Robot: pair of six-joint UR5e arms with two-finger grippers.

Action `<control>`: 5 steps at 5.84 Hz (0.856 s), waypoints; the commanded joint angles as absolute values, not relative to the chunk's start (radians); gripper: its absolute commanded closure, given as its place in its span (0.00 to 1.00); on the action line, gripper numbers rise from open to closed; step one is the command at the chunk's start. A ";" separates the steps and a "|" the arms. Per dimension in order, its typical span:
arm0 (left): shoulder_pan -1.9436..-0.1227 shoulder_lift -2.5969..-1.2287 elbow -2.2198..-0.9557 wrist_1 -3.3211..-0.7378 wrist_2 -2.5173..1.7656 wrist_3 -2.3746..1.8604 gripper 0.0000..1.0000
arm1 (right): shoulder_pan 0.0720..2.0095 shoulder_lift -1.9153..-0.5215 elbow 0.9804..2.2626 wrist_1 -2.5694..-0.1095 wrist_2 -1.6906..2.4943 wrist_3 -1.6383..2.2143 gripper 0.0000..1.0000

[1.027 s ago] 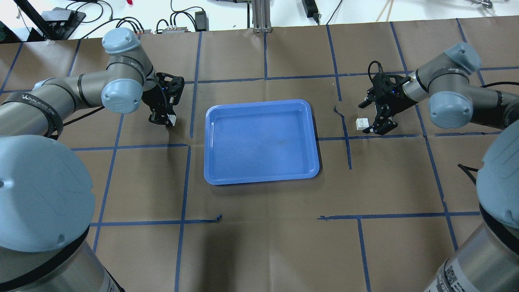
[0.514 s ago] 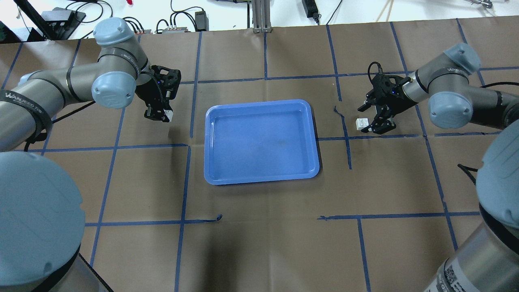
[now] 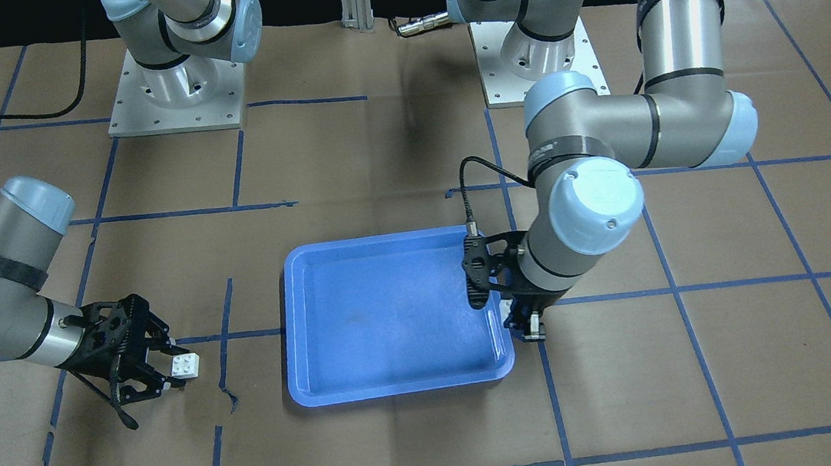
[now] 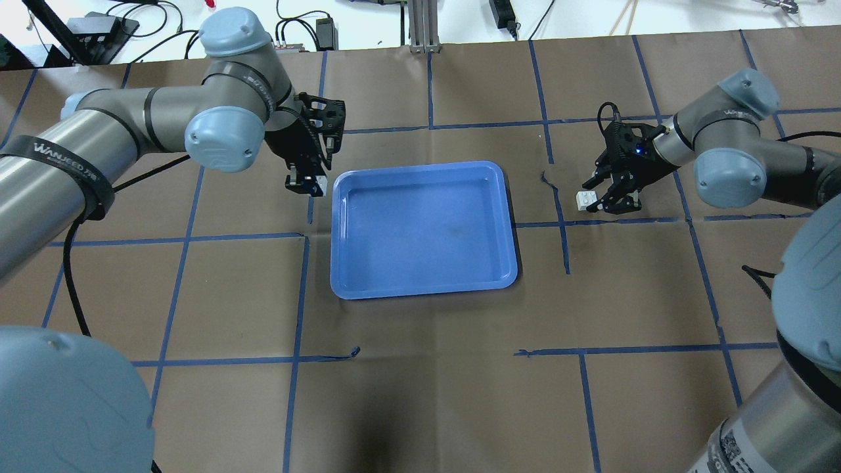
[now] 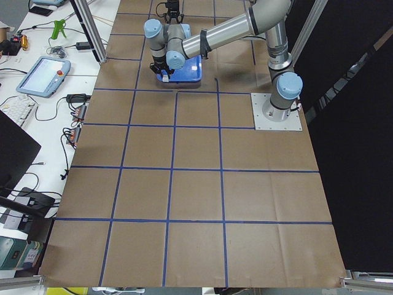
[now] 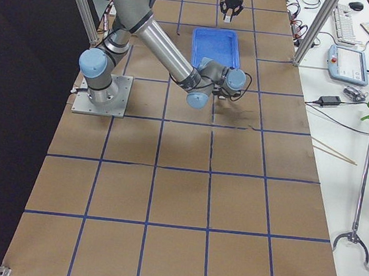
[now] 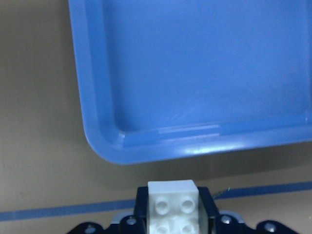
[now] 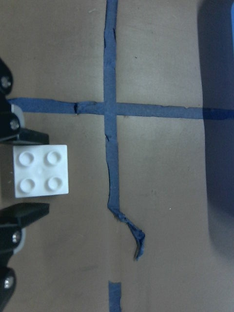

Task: Assemble white blocks and place on blue tray

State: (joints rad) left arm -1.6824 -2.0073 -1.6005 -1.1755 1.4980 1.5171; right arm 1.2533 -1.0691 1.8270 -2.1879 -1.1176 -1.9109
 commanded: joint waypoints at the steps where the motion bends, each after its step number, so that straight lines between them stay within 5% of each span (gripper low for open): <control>1: -1.790 -2.026 -1.604 -1.155 1.494 1.301 0.93 | 1.253 -1.074 1.827 -2.189 -1.118 -1.910 0.64; 5: -1.874 -2.137 -1.603 -0.962 1.482 1.158 0.93 | 1.253 -1.153 1.796 -2.128 -1.138 -1.888 0.73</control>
